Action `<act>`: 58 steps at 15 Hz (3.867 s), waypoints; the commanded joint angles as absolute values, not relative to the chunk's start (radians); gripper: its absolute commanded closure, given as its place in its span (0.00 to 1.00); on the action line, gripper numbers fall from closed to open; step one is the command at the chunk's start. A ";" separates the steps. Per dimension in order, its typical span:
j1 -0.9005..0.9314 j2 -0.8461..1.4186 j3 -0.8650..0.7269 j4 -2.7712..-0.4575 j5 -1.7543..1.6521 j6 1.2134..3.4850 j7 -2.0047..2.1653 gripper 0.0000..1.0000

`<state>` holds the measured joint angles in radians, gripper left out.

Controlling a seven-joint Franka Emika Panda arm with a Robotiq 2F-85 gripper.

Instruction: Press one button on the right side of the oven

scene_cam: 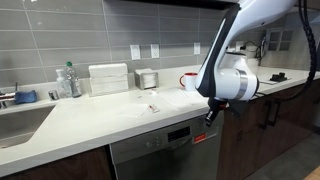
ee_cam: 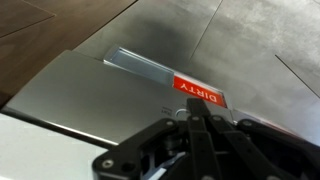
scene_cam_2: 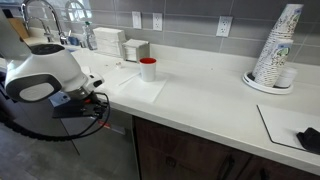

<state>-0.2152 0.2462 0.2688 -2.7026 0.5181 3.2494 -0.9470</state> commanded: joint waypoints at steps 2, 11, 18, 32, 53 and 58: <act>-0.341 0.341 0.373 -2.673 0.477 3.347 -0.976 1.00; -0.492 0.414 0.488 -2.700 0.339 3.508 -0.933 1.00; -0.657 0.393 0.605 -2.741 0.263 3.508 -0.865 1.00; -0.780 0.462 0.710 -2.711 0.264 3.498 -0.842 1.00; -0.342 0.443 0.133 -2.723 -0.370 3.704 -0.093 1.00; -0.495 0.375 0.239 -2.757 -0.612 3.475 0.038 1.00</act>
<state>-0.3810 0.4123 0.1602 -2.7564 -0.4504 3.6139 -0.0602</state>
